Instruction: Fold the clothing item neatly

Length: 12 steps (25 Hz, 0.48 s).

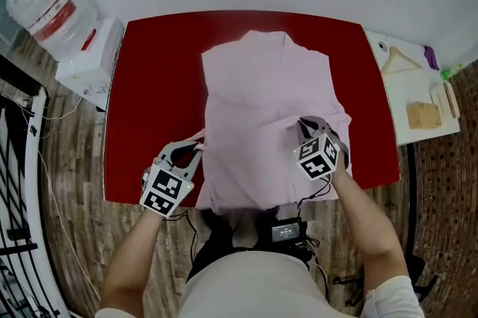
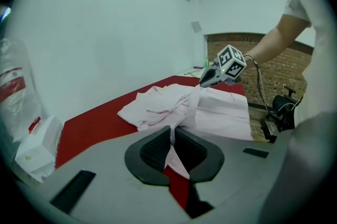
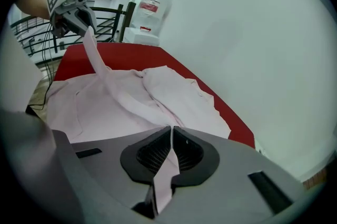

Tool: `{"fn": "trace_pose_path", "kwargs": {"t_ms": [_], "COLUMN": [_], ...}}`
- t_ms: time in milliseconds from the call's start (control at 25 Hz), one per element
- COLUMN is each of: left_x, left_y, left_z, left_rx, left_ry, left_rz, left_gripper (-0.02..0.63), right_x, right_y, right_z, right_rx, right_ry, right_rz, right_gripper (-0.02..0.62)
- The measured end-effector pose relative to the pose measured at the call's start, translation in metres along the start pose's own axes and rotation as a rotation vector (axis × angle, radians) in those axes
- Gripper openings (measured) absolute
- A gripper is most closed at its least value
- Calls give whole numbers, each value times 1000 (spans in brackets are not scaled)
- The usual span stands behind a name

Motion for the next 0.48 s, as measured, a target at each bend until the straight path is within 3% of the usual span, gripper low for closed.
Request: {"fn": "trace_pose_path", "kwargs": {"t_ms": [480], "left_x": [81], "left_y": [-69], "left_z": [-38], "left_rx": [-38], "left_ry": [-35], "left_rz": [92], "left_gripper": [23], "right_x": [67], "right_y": [-6], "right_z": [65], "right_rx": [-34], "right_ry": [-1], "right_rz": [17], "right_gripper": [26]}}
Point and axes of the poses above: the fingertips, and each gripper's own axes: y backward along the fingers, x to its right, z out of its underside, the point moved 2 cm from there along y, backward along the fingers, and after that the axes turned 5 degrees about -z, right-handed, at the moved point
